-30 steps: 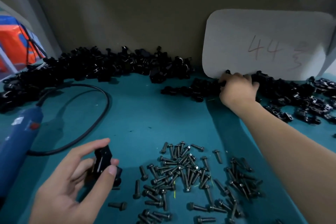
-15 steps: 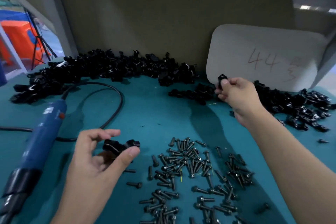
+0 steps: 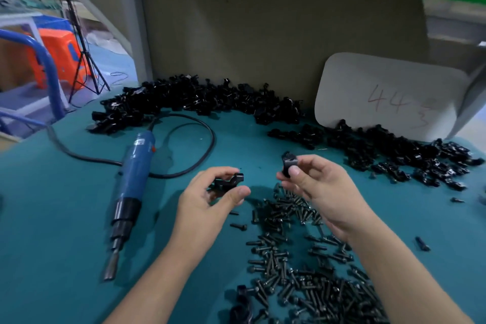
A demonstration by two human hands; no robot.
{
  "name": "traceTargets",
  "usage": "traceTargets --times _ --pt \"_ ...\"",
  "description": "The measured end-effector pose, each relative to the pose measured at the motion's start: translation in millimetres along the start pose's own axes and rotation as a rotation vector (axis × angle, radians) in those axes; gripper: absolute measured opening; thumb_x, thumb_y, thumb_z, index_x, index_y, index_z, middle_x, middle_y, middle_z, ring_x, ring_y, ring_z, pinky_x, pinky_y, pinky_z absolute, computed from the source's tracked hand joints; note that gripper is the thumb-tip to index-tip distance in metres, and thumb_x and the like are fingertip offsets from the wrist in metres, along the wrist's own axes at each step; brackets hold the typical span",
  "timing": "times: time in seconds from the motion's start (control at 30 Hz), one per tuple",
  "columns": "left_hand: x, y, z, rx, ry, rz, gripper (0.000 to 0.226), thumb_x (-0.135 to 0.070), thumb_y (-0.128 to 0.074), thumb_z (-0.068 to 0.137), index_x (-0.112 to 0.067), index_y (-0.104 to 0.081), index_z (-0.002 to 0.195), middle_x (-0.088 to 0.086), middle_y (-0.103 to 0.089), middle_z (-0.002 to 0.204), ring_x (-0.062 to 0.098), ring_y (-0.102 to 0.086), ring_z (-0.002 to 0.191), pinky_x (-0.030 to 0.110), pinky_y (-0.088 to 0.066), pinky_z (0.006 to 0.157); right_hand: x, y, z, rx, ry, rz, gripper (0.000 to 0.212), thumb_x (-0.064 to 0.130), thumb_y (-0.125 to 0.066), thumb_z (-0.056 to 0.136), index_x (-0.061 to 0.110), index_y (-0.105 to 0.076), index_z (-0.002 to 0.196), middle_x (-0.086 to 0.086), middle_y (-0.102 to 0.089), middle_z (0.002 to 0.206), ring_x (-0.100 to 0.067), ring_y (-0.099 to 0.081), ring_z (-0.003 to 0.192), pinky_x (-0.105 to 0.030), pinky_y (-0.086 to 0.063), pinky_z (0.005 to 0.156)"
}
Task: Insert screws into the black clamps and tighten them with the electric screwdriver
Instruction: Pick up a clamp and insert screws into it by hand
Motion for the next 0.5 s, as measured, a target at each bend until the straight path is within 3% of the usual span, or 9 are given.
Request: traceTargets --times 0.13,0.23,0.37,0.43,0.5 --pt "2.6 1.1 -0.5 -0.004 0.007 0.018 0.039 -0.061 -0.085 0.074 -0.042 -0.073 0.106 0.01 -0.074 0.105 0.023 -0.078 0.089 0.038 -0.058 0.092 -15.2 35.8 39.4 -0.279 0.025 -0.816 0.013 0.023 -0.071 0.096 0.019 -0.07 0.109 0.005 -0.069 0.097 -0.016 -0.065 0.087 -0.029 -0.049 0.081" --pt "4.8 0.8 2.3 -0.024 0.011 0.018 0.034 -0.056 -0.085 0.077 -0.041 -0.074 0.106 0.005 -0.074 0.102 0.023 -0.078 0.087 0.038 -0.058 0.089 -20.9 68.0 68.5 -0.363 -0.045 -1.002 0.02 0.02 -0.065 0.1 0.012 -0.067 0.118 -0.01 -0.07 0.101 -0.021 -0.061 0.077 -0.031 -0.05 0.072" --pt "9.1 1.7 4.8 -0.065 0.023 0.018 0.047 -0.061 -0.085 0.071 -0.037 -0.074 0.11 -0.005 -0.074 0.1 0.021 -0.078 0.085 0.032 -0.061 0.081 -22.7 95.1 92.3 -0.408 -0.112 -1.153 0.024 0.022 -0.059 0.102 0.008 -0.06 0.121 -0.012 -0.066 0.086 -0.028 -0.062 0.067 -0.032 -0.048 0.054" --pt "10.5 1.5 5.4 -0.078 0.023 0.016 0.047 -0.061 -0.085 0.069 -0.037 -0.075 0.108 -0.004 -0.075 0.101 0.021 -0.078 0.084 0.03 -0.062 0.079 -20.2 97.2 102.3 -0.388 -0.149 -1.216 0.026 0.021 -0.057 0.101 0.004 -0.056 0.121 -0.016 -0.065 0.086 -0.034 -0.063 0.072 -0.037 -0.054 0.057" --pt "11.5 1.2 5.3 -0.084 0.018 0.017 0.044 -0.059 -0.087 0.07 -0.037 -0.075 0.106 -0.001 -0.075 0.1 0.022 -0.078 0.082 0.031 -0.062 0.079 -16.6 90.9 111.8 -0.38 -0.192 -1.279 0.032 0.023 -0.059 0.097 0.002 -0.05 0.119 -0.02 -0.063 0.098 -0.038 -0.062 0.089 -0.046 -0.058 0.073"
Point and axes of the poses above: each hand's wrist, its own z-axis towards the middle knuckle, its own y-axis out of the back of the hand, x = y × z, the point moved 1 cm from there along z, towards the middle knuckle
